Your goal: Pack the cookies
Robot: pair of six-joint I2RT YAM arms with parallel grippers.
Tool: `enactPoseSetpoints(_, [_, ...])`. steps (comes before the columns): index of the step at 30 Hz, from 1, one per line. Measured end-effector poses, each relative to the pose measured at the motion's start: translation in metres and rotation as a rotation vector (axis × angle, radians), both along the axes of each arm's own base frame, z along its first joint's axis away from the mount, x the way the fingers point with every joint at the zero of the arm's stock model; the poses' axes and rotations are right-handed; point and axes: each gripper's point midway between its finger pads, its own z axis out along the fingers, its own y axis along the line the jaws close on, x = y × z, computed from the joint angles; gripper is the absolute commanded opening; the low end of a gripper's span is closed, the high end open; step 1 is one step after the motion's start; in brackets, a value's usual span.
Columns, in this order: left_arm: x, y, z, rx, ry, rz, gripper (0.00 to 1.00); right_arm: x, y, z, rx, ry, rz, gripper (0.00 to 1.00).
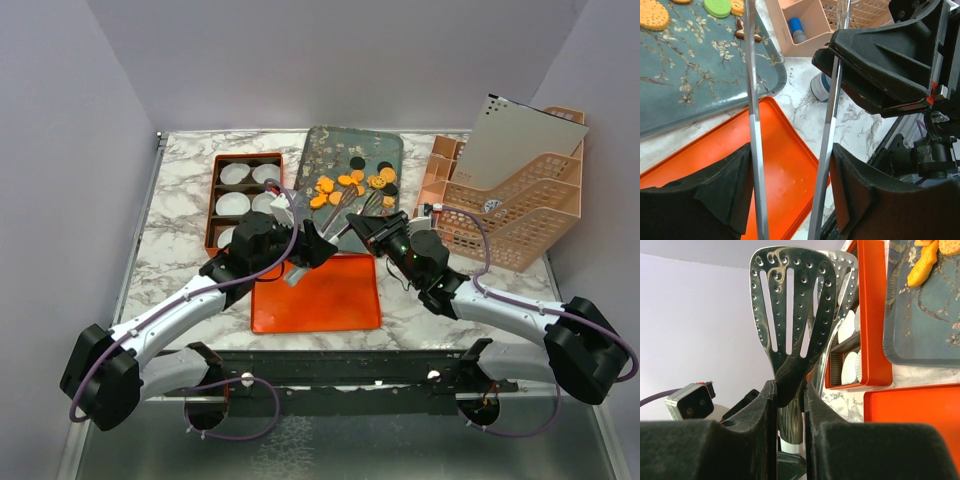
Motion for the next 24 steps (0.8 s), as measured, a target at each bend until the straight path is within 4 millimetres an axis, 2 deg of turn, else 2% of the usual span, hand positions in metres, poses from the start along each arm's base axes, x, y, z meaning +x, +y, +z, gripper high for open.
enactPoseSetpoints(10, [-0.0011, -0.0039, 0.0011, -0.002, 0.002, -0.016, 0.55, -0.0003, 0.0003, -0.0004, 0.004, 0.006, 0.002, 0.01])
enactPoseSetpoints(12, [-0.0017, -0.0047, 0.0014, -0.003, 0.001, -0.021, 0.49, -0.0005, 0.0004, -0.0005, 0.007, 0.008, 0.003, 0.0])
enactPoseSetpoints(16, [-0.0026, -0.0066, 0.0022, -0.005, -0.003, -0.031, 0.44, -0.0006, 0.0005, -0.0017, 0.007, 0.014, 0.003, 0.01])
enactPoseSetpoints(19, [-0.0033, -0.0074, 0.0018, -0.004, -0.002, -0.034, 0.36, -0.0005, 0.0004, -0.002, 0.005, 0.014, 0.002, 0.09])
enactPoseSetpoints(24, [-0.004, -0.0065, -0.0008, 0.006, 0.006, -0.033, 0.31, -0.0008, 0.0002, -0.0058, -0.005, 0.025, 0.003, 0.32])
